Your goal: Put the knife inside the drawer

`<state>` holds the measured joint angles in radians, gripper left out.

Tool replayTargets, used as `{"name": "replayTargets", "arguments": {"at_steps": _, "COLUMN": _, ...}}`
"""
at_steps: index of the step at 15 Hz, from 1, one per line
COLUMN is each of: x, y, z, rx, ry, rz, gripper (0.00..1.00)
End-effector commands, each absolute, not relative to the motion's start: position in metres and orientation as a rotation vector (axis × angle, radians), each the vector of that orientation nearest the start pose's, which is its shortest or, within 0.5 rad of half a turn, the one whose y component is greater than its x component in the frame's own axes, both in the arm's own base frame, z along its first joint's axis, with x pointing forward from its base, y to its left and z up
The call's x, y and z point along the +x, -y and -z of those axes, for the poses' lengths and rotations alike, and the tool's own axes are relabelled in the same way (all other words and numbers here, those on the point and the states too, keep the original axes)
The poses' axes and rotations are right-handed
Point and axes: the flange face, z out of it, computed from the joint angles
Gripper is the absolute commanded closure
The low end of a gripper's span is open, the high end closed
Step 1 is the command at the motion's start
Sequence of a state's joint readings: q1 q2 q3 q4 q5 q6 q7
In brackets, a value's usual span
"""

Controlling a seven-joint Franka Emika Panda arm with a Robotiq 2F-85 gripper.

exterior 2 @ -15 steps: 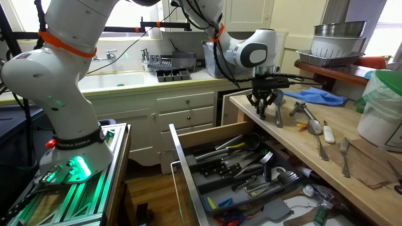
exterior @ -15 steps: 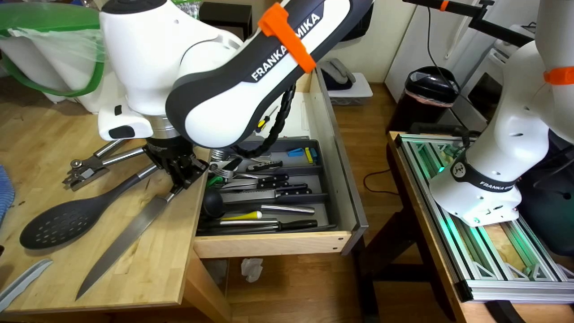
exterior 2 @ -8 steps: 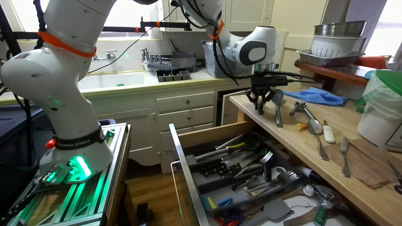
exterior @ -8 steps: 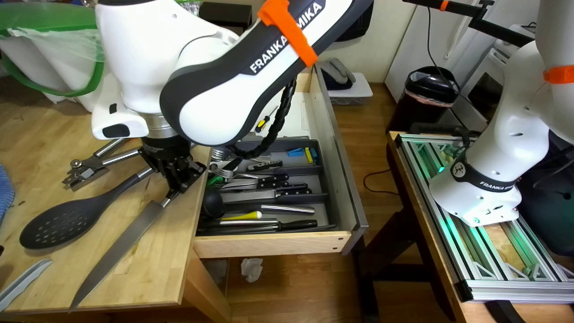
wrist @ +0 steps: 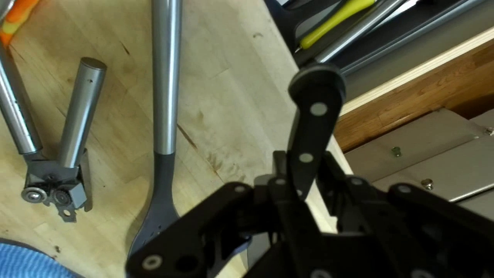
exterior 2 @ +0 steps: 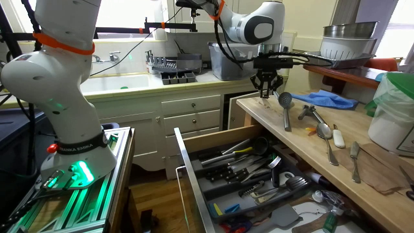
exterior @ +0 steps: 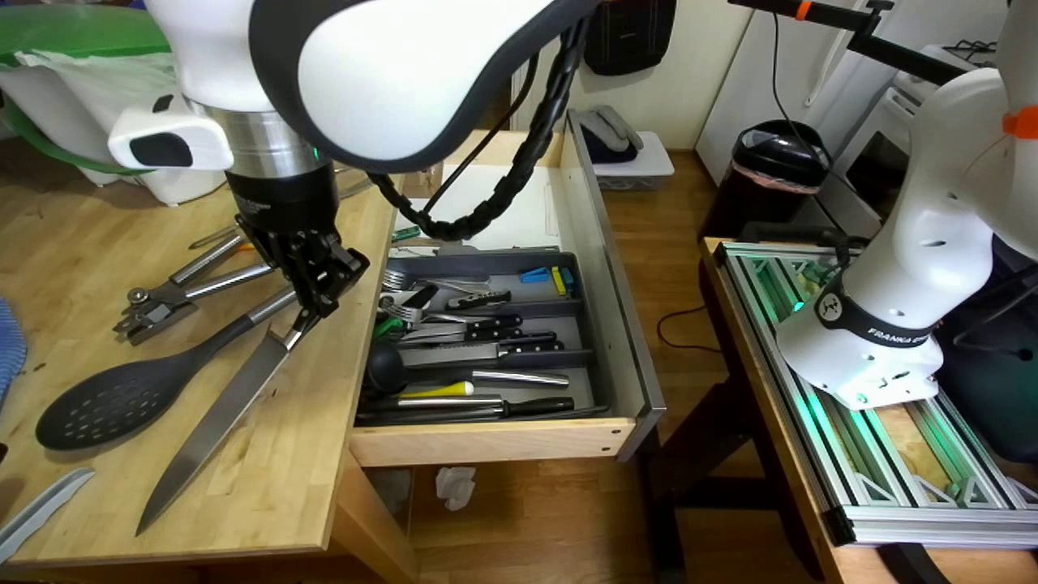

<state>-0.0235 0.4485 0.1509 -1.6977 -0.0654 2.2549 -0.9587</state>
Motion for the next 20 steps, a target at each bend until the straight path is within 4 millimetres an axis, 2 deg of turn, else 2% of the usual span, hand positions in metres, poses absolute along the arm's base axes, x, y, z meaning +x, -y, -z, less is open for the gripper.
{"name": "replayTargets", "arguments": {"at_steps": 1, "x": 0.657, "y": -0.063, "z": -0.363, "rx": -2.758, "ry": 1.560, "rz": 0.161, "gripper": 0.94}}
{"name": "replayTargets", "arguments": {"at_steps": 8, "x": 0.649, "y": -0.054, "z": -0.374, "rx": -2.818, "ry": 1.494, "rz": 0.208, "gripper": 0.94}}
{"name": "replayTargets", "arguments": {"at_steps": 15, "x": 0.638, "y": -0.058, "z": -0.400, "rx": -2.857, "ry": 1.521, "rz": 0.350, "gripper": 0.94}}
{"name": "replayTargets", "arguments": {"at_steps": 20, "x": 0.631, "y": -0.058, "z": -0.409, "rx": -2.877, "ry": 1.506, "rz": 0.409, "gripper": 0.94}}
